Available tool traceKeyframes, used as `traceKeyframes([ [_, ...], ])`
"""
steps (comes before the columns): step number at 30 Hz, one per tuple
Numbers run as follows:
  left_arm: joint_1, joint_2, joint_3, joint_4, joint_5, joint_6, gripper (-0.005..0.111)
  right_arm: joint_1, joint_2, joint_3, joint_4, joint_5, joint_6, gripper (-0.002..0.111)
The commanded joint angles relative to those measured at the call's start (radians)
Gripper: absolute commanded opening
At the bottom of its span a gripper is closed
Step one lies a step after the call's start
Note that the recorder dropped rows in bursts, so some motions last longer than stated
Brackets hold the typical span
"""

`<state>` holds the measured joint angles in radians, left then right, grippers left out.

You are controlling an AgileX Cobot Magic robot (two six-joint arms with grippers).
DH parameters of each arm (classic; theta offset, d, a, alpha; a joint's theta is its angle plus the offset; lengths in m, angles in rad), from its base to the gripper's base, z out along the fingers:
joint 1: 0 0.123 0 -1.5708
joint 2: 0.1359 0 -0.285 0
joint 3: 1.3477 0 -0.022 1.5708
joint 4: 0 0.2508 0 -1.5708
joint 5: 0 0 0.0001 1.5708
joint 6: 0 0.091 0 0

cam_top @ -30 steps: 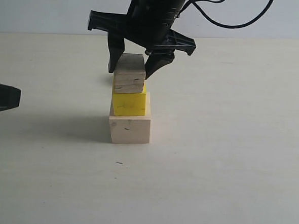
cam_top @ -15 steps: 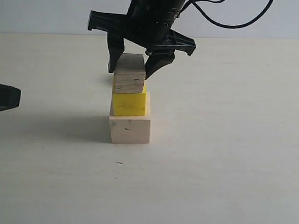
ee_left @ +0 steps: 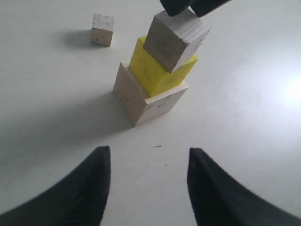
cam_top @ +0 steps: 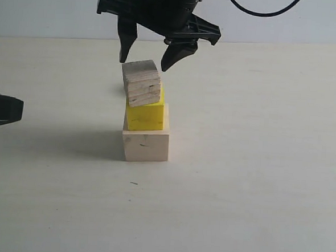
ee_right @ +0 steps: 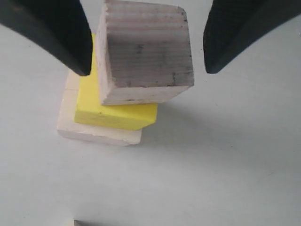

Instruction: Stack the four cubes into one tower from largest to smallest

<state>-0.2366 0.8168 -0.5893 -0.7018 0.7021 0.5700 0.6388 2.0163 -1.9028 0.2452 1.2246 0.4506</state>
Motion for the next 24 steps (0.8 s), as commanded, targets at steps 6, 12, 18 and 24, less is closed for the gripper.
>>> traceKeyframes([
  [6,0.002,0.012,0.004,-0.009,-0.01,0.002,0.05,-0.013,-0.086,-0.011,-0.137,-0.004,-0.066,0.063],
  [12,0.002,0.155,-0.007,-0.081,-0.01,0.043,0.02,-0.037,-0.218,-0.009,-0.458,-0.004,-0.372,0.007],
  [18,0.002,0.266,-0.085,-0.09,-0.01,0.066,0.0,-0.037,-0.257,-0.007,-0.549,-0.004,-0.379,0.0],
  [24,0.002,0.409,-0.169,-0.163,0.001,0.137,0.0,-0.052,-0.257,0.077,-0.543,-0.004,-0.371,0.0],
])
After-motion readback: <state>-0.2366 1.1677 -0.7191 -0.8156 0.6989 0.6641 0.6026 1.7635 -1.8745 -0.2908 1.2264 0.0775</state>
